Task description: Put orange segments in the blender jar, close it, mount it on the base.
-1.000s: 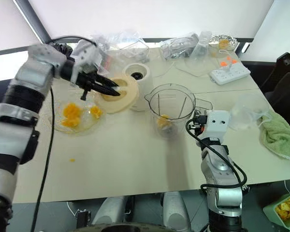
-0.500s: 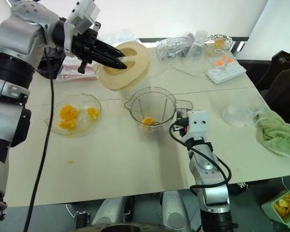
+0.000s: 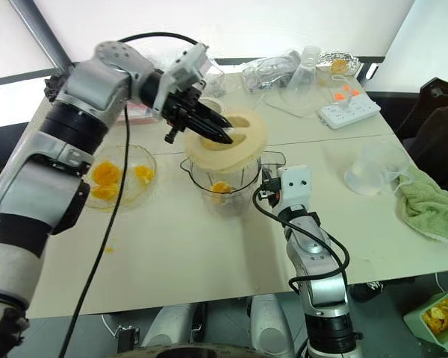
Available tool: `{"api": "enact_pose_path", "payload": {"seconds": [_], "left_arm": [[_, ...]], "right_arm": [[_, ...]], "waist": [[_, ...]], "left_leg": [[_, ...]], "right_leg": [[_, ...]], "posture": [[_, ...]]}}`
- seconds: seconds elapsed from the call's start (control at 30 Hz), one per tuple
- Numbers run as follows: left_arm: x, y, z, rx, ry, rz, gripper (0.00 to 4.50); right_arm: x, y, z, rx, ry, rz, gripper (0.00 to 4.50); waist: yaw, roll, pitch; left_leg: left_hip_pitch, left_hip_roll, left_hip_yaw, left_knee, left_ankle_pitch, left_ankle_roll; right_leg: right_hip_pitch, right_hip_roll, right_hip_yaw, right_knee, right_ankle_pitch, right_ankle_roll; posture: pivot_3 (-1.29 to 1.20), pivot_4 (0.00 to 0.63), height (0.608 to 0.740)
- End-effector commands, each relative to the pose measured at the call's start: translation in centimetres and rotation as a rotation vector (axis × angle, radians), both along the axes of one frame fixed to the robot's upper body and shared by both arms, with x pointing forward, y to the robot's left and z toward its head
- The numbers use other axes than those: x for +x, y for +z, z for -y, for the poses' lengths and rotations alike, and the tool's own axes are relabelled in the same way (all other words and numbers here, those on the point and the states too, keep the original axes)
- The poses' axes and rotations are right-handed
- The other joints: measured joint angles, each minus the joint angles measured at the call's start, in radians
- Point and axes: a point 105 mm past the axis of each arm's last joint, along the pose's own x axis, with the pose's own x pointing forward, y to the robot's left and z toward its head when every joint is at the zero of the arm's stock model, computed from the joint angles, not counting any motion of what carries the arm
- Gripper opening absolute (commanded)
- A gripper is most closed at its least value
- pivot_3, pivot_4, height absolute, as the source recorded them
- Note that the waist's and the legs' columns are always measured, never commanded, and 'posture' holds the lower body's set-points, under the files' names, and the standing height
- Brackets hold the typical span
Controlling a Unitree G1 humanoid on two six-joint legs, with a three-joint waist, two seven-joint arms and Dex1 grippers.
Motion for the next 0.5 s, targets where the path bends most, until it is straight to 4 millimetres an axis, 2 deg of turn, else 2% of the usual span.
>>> {"api": "enact_pose_path", "payload": {"seconds": [0.03, 0.17, 0.5], "left_arm": [[-0.3, 0.3, 0.3, -0.007, -0.007, 0.002, 0.28], [-0.3, -1.0, 0.4, 0.034, -0.010, 0.015, 0.28], [-0.1, -4.2, -1.3, 0.155, 0.015, 0.062, 0.28]], "right_arm": [[-0.2, 1.2, -0.7, 0.017, 0.022, 0.058, 0.97], [-0.2, 1.3, -0.4, 0.016, 0.004, 0.059, 0.97], [0.0, 1.5, 0.0, 0.024, -0.022, 0.068, 0.97]], "waist": [[0.000, 0.000, 0.000], [0.001, 0.000, 0.000], [0.003, 0.000, -0.001]], "left_leg": [[0.000, 0.000, 0.000, 0.000, 0.000, 0.000], [0.000, 0.000, 0.000, 0.000, 0.000, 0.000], [0.001, 0.000, 0.000, 0.000, 0.000, 0.000]], "right_leg": [[0.000, 0.000, 0.000, 0.000, 0.000, 0.000], [0.000, 0.000, 0.000, 0.000, 0.000, 0.000], [0.001, 0.000, 0.000, 0.000, 0.000, 0.000]], "posture": [[0.00, 0.150, 0.740], [0.00, 0.150, 0.740], [0.00, 0.150, 0.740]]}}
